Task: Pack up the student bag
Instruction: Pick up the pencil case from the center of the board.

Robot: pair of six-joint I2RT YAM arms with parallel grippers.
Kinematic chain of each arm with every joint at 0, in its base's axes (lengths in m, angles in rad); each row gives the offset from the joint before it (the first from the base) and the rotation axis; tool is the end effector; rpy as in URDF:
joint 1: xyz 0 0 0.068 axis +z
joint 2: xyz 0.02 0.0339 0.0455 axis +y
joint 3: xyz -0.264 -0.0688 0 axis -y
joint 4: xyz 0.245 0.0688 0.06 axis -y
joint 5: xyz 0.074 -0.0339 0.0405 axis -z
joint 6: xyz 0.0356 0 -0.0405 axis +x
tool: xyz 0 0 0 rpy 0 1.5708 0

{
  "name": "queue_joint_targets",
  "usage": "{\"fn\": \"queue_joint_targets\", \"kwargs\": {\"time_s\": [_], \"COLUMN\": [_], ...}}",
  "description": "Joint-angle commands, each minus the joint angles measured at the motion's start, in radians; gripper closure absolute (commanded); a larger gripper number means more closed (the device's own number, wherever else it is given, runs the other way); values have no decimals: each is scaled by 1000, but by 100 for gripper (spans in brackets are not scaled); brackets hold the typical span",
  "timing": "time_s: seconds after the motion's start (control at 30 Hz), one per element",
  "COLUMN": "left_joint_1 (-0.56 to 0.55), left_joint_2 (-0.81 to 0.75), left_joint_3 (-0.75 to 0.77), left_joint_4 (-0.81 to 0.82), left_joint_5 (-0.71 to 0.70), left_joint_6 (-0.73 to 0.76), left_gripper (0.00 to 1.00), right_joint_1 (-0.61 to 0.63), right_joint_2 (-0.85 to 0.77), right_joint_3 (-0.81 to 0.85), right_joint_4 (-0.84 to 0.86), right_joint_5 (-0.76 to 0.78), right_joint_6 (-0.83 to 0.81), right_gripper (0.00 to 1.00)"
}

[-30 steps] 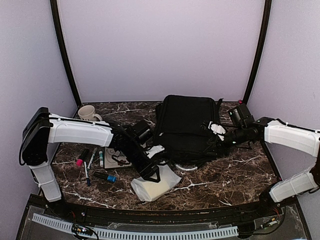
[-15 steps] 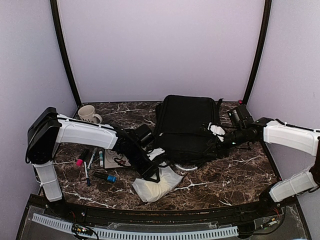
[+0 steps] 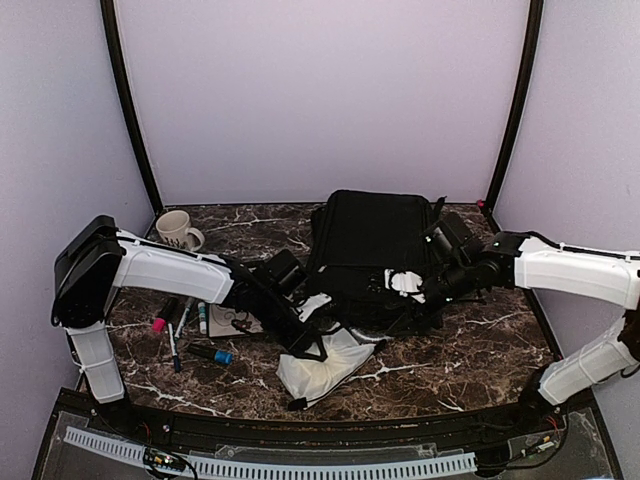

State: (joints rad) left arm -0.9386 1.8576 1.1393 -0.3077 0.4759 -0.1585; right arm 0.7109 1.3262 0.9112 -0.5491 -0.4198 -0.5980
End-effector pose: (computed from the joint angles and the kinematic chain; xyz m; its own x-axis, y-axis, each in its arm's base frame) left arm 0.2075 -0.3109 0.1603 -0.6344 0.6286 -0.4499 0.7669 0.4384 -0.4687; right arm 0.1915 0.1840 0.2383 -0.0799 -0.7472 -0.6597 -0.9885 0.1448 -0.0443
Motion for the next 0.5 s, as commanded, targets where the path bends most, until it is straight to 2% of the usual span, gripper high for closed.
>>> {"fn": "queue_joint_targets", "kwargs": {"time_s": [0.0, 0.17, 0.47], "left_joint_1": [21, 69, 112], "left_joint_2": [71, 77, 91], "left_joint_3": [-77, -93, -84], "left_joint_4": [-40, 21, 43], "left_joint_5": [-80, 10, 89], "left_joint_6": [16, 35, 52], "left_gripper": [72, 72, 72], "right_joint_1": [159, 359, 515], "right_joint_2": [44, 144, 225], "right_joint_3": [96, 127, 104], "right_joint_4": [-93, -31, 132], "right_joint_5": [112, 356, 515], "right_joint_6": [-122, -147, -177], "right_gripper": [35, 30, 27]}}
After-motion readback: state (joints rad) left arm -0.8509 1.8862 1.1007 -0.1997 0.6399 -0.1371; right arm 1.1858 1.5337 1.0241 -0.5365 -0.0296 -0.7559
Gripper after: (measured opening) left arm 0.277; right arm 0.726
